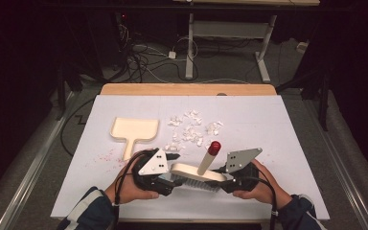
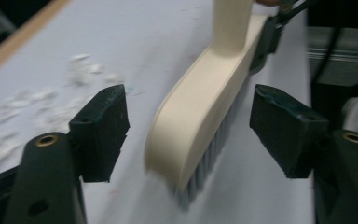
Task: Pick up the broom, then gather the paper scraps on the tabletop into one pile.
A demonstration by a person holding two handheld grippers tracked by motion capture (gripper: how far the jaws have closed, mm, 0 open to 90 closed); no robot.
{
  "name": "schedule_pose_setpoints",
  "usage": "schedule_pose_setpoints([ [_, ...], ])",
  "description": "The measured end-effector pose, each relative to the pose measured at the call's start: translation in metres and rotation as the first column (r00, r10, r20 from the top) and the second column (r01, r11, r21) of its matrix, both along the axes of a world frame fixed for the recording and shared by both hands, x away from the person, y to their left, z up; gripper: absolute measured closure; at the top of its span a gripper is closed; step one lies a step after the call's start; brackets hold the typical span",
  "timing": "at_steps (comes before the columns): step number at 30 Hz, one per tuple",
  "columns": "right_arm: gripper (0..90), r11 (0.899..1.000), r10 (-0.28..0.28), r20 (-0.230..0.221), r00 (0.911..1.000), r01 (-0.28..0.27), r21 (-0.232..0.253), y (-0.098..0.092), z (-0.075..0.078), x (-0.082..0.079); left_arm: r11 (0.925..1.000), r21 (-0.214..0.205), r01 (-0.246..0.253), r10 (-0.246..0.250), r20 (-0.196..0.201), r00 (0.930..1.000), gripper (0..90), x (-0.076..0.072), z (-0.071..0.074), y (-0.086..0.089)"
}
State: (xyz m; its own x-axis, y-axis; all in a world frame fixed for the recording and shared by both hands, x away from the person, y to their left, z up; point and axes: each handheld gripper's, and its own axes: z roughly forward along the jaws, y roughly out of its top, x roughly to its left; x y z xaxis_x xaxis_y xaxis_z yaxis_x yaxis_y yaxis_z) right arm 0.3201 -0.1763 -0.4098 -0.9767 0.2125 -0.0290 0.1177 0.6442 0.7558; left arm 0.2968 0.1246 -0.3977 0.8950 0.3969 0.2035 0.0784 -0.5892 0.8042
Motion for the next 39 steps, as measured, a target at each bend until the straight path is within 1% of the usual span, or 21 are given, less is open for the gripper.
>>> schedule_pose_setpoints([
  [1,67.9,1.0,-0.022,-0.005,0.9998,0.022,0.004,-0.002,0.001,0.0,1.0,0.0,0.0,0.0,0.0,1.0,23.7,0.0,0.0,0.0],
  [3,67.9,0.998,-0.054,-0.005,0.9985,0.055,0.016,-0.004,0.003,0.003,0.9979,-0.015,-0.063,0.064,0.023,0.9977,22.2,-0.003,-0.002,0.015],
  [4,67.8,0.998,-0.061,0.0,0.9981,0.061,0.022,-0.006,0.004,0.004,0.9908,-0.013,-0.135,0.135,0.04,0.99,22.2,-0.005,-0.006,0.032],
  [6,67.7,0.995,-0.092,-0.011,0.9957,0.093,0.026,-0.008,0.006,0.007,0.9827,-0.002,-0.185,0.185,0.037,0.982,21.0,-0.006,-0.01,0.047],
  [7,67.7,0.994,-0.106,-0.01,0.9943,0.106,0.026,-0.009,0.007,0.008,0.9728,0.007,-0.232,0.231,0.051,0.9716,19.6,-0.008,-0.013,0.058],
  [8,67.7,0.991,-0.127,-0.012,0.9918,0.128,0.03,-0.011,0.008,0.01,0.9728,0.007,-0.232,0.231,0.051,0.9716,19.5,-0.008,-0.013,0.058],
  [9,67.7,0.989,-0.143,-0.009,0.9897,0.143,0.026,-0.012,0.008,0.011,0.9643,-0.007,-0.265,0.265,0.045,0.9632,19.5,-0.009,-0.015,0.067],
  [10,67.8,0.986,-0.164,-0.006,0.9864,0.165,0.02,-0.013,0.008,0.011,0.9456,-0.023,-0.324,0.325,0.035,0.9451,19.5,-0.011,-0.021,0.084],
  [11,67.8,0.983,-0.183,-0.001,0.9832,0.183,0.016,-0.013,0.009,0.012,0.9456,-0.023,-0.324,0.325,0.035,0.9451,19.6,-0.011,-0.021,0.084],
  [12,67.8,0.978,-0.206,-0.001,0.9785,0.206,0.021,-0.015,0.009,0.013,0.9305,-0.01,-0.366,0.366,0.029,0.9301,19.8,-0.013,-0.027,0.096],
  [14,67.9,0.972,-0.233,0.005,0.9725,0.232,0.044,-0.018,0.009,0.016,0.9138,-0.002,-0.406,0.406,0.037,0.9131,19.8,-0.016,-0.032,0.105],
  [16,67.9,0.966,-0.253,0.012,0.9675,0.251,0.058,-0.021,0.01,0.017,0.9056,0.005,-0.424,0.423,0.048,0.9047,19.7,-0.018,-0.036,0.112],
  [17,67.9,0.961,-0.271,0.015,0.9626,0.269,0.063,-0.022,0.011,0.018,0.9056,0.005,-0.424,0.423,0.048,0.9047,19.7,-0.018,-0.036,0.112],
  [19,67.9,0.957,-0.286,0.031,0.9577,0.284,0.063,-0.024,0.012,0.019,0.8972,0.013,-0.441,0.441,0.029,0.8971,19.8,-0.022,-0.045,0.119],
  [20,67.9,0.953,-0.299,0.037,0.9535,0.297,0.065,-0.025,0.013,0.02,0.8972,0.013,-0.441,0.441,0.029,0.8971,19.7,-0.022,-0.045,0.119],
  [23,67.9,0.94,-0.335,0.043,0.9411,0.331,0.079,-0.028,0.014,0.024,0.892,0.039,-0.45,0.451,-0.011,0.8924,19.7,-0.024,-0.052,0.121],
  [25,67.9,0.937,-0.343,0.046,0.9381,0.339,0.08,-0.03,0.014,0.026,0.8936,0.049,-0.446,0.447,-0.013,0.8943,19.7,-0.025,-0.053,0.12],
  [30,68.0,0.923,-0.38,0.067,0.9226,0.374,0.087,-0.034,0.016,0.034,0.8928,0.059,-0.447,0.448,-0.013,0.894,19.7,-0.026,-0.055,0.119],
  [36,67.9,0.895,-0.444,0.123,0.8875,0.433,0.109,-0.041,0.024,0.049,0.8947,0.062,-0.442,0.444,-0.023,0.8956,19.7,-0.024,-0.056,0.118],
  [38,68.0,0.878,-0.478,0.181,0.8595,0.468,0.097,-0.041,0.026,0.06,0.8983,0.067,-0.434,0.437,-0.034,0.8988,19.7,-0.023,-0.058,0.118],
  [39,68.0,0.872,-0.488,0.197,0.8501,0.48,0.09,-0.04,0.027,0.067,0.899,0.07,-0.432,0.435,-0.037,0.8995,19.7,-0.022,-0.058,0.118],
])
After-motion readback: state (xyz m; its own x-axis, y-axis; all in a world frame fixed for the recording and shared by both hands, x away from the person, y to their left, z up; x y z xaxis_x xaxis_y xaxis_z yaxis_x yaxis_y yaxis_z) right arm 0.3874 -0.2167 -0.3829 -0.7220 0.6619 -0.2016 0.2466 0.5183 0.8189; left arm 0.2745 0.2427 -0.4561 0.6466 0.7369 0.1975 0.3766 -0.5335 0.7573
